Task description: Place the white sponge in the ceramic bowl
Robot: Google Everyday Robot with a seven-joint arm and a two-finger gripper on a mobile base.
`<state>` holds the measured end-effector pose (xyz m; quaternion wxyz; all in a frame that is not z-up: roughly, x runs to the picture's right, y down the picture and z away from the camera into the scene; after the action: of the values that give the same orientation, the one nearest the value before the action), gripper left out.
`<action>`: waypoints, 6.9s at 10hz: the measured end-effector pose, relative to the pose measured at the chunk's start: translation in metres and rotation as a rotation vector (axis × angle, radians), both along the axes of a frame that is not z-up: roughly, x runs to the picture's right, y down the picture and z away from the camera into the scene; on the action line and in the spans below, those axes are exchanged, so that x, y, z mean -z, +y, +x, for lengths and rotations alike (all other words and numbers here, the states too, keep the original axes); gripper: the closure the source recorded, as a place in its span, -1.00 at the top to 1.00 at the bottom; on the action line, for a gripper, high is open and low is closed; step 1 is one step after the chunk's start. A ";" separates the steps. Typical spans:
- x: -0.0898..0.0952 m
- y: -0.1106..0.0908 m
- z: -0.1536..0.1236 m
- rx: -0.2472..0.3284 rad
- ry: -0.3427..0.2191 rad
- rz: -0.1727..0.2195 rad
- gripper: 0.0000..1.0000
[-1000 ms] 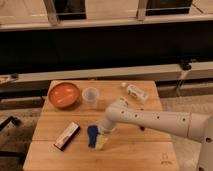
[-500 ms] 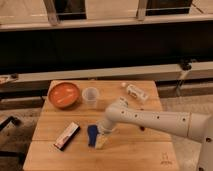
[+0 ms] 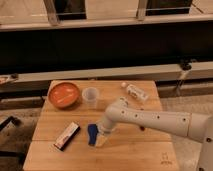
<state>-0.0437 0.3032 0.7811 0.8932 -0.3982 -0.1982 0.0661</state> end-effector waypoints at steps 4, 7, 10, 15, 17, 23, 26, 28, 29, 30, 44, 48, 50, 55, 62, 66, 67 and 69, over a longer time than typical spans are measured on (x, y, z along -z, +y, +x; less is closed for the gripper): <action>0.003 -0.001 0.001 0.013 -0.015 0.012 -1.00; 0.011 -0.005 -0.004 0.021 -0.027 0.037 -1.00; 0.021 -0.009 -0.011 0.040 -0.025 0.062 -1.00; 0.028 -0.013 -0.031 0.079 0.011 0.082 -1.00; 0.033 -0.020 -0.040 0.089 0.026 0.098 -1.00; 0.061 -0.055 -0.080 0.111 0.042 0.178 -1.00; 0.058 -0.066 -0.088 0.087 0.053 0.214 -1.00; 0.051 -0.073 -0.092 0.068 0.058 0.233 -1.00; 0.049 -0.074 -0.095 0.064 0.057 0.237 -1.00; 0.044 -0.076 -0.100 0.060 0.056 0.241 -1.00; 0.011 -0.068 -0.210 0.097 0.012 0.247 -1.00; 0.019 -0.074 -0.217 0.061 0.013 0.265 -1.00; 0.024 -0.080 -0.216 0.038 0.017 0.276 -1.00; 0.030 -0.097 -0.205 -0.020 0.031 0.298 -1.00; 0.014 -0.129 -0.218 -0.064 0.058 0.338 -1.00; 0.021 -0.153 -0.234 -0.081 0.065 0.389 -1.00; 0.026 -0.160 -0.238 -0.085 0.065 0.403 -1.00; 0.034 -0.176 -0.241 -0.094 0.070 0.434 -1.00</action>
<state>-0.2850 0.1274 0.7469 0.9602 -0.1843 -0.1949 0.0774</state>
